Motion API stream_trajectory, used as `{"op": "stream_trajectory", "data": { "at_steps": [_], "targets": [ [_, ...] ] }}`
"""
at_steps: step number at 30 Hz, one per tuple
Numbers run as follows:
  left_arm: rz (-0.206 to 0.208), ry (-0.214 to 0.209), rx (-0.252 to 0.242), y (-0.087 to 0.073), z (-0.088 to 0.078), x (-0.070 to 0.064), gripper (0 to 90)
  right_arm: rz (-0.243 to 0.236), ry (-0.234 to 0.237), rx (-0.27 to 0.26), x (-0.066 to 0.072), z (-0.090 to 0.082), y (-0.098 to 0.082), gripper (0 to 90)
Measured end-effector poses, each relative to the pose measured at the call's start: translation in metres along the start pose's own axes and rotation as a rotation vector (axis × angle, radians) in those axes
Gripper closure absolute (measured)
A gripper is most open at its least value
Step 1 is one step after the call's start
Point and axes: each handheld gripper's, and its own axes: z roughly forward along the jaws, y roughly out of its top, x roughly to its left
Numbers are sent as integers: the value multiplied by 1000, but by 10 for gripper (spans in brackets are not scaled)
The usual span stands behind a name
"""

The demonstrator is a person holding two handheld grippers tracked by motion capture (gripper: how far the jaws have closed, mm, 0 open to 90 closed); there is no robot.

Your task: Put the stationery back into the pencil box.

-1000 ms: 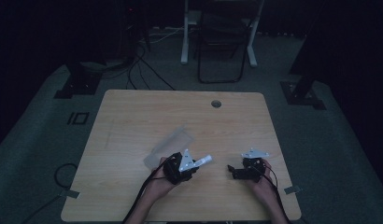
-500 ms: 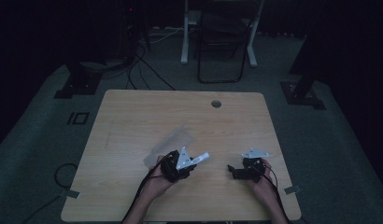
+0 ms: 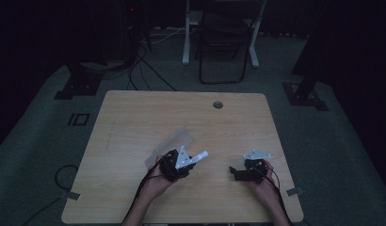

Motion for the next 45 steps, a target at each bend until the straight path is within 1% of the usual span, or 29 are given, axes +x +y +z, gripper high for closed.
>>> {"op": "stream_trajectory", "data": {
  "at_steps": [12,15,16,20,29,33,38,45],
  "targets": [
    [-17,29,4,-3,-3,7,709,0,0,0,0,0,0,122],
    [-18,31,3,-3,-3,8,709,0,0,0,0,0,0,122],
    [-21,40,7,-4,-3,10,709,0,0,0,0,0,0,122],
    [-31,53,12,-5,-3,12,709,0,0,0,0,0,0,122],
    [-37,75,23,-8,-3,16,709,0,0,0,0,0,0,121],
    [-47,83,22,-9,-4,19,709,0,0,0,0,0,0,122],
    [-46,93,26,-11,-4,21,709,0,0,0,0,0,0,122],
    [-45,97,27,-12,-5,24,709,0,0,0,0,0,0,122]
  ]
}}
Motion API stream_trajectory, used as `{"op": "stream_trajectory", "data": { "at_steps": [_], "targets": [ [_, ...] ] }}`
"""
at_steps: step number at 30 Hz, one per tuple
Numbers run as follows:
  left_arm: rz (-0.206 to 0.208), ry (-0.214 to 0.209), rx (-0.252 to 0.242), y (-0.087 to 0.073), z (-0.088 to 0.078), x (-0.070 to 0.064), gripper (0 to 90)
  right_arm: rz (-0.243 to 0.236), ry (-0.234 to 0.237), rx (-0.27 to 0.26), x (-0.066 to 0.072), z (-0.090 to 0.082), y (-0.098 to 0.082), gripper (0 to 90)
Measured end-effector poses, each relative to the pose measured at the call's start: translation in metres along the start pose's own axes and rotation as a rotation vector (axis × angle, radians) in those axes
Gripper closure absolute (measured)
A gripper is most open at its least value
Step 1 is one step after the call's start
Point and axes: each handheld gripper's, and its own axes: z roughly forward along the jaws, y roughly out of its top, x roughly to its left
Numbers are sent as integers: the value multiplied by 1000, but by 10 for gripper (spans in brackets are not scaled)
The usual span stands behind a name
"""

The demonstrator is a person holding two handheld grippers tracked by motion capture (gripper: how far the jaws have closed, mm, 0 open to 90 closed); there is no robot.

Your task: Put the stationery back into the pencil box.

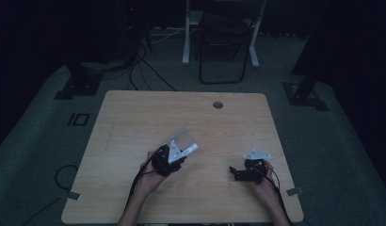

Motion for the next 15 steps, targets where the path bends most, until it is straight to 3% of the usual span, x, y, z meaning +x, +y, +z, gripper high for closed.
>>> {"op": "stream_trajectory", "data": {
  "at_steps": [15],
  "targets": [
    [11,23,-1,-2,0,5,709,0,0,0,0,0,0,121]
  ]
}}
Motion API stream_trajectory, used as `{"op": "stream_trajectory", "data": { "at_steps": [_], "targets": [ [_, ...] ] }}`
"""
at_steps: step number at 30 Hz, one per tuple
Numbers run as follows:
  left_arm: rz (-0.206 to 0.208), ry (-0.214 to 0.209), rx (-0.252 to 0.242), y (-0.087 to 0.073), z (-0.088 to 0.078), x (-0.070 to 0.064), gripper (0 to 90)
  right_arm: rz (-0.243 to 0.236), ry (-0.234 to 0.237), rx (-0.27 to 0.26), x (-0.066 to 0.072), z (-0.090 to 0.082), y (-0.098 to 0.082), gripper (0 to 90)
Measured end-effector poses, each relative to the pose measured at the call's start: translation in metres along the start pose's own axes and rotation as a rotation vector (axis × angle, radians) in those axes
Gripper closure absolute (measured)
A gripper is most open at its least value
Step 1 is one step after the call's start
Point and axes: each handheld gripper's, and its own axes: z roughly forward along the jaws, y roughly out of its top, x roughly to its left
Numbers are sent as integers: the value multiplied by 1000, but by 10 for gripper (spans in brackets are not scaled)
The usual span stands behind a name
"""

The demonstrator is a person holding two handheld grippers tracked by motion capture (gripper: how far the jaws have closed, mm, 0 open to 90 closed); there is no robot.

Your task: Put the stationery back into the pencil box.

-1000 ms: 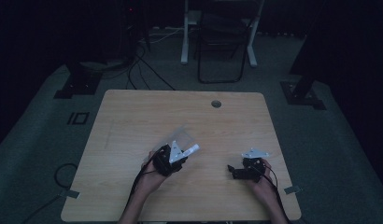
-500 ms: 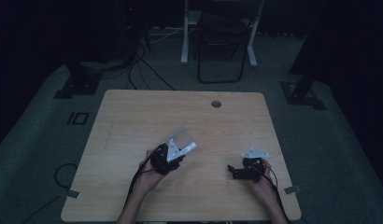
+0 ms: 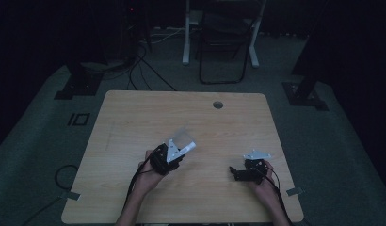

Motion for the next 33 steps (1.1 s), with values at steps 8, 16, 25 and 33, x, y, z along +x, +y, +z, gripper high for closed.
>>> {"op": "stream_trajectory", "data": {
  "at_steps": [8,16,25,33],
  "targets": [
    [-4,12,7,-3,2,2,709,0,0,0,0,0,0,122],
    [-8,25,17,-6,6,5,709,1,0,0,0,0,0,122],
    [-17,42,32,-11,9,11,708,0,0,0,0,0,0,121],
    [-16,59,47,-13,14,11,708,1,0,0,0,0,0,121]
  ]
}}
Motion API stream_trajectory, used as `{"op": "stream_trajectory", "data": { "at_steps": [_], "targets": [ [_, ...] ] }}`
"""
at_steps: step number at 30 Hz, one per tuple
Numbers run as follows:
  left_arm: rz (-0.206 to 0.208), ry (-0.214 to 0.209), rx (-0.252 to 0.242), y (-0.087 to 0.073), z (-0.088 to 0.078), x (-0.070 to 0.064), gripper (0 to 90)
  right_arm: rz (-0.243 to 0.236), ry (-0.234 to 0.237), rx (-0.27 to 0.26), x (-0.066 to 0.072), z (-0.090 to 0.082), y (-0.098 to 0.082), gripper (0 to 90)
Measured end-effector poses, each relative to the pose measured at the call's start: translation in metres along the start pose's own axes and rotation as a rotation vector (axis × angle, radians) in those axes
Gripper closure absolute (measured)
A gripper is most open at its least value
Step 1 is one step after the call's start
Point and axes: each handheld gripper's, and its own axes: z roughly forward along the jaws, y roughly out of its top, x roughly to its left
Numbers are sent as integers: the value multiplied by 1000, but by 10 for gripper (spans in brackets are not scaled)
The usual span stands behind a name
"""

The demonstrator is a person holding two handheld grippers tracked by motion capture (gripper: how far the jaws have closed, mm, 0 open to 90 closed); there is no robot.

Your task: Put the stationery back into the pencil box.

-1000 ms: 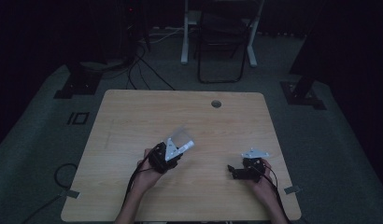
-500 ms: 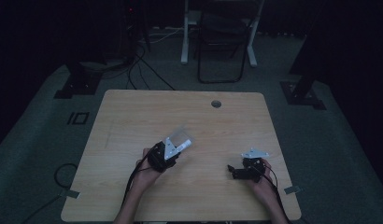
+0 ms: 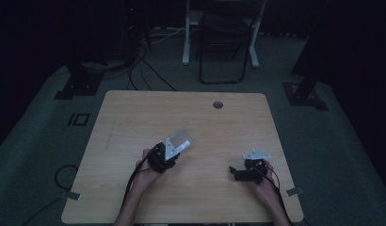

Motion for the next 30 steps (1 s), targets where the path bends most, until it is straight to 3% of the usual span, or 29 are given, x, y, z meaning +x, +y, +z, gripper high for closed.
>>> {"op": "stream_trajectory", "data": {
  "at_steps": [14,30],
  "targets": [
    [-37,40,28,-12,6,4,708,0,0,0,0,0,0,122],
    [-52,75,78,-21,16,6,705,0,0,0,0,0,0,122]
  ]
}}
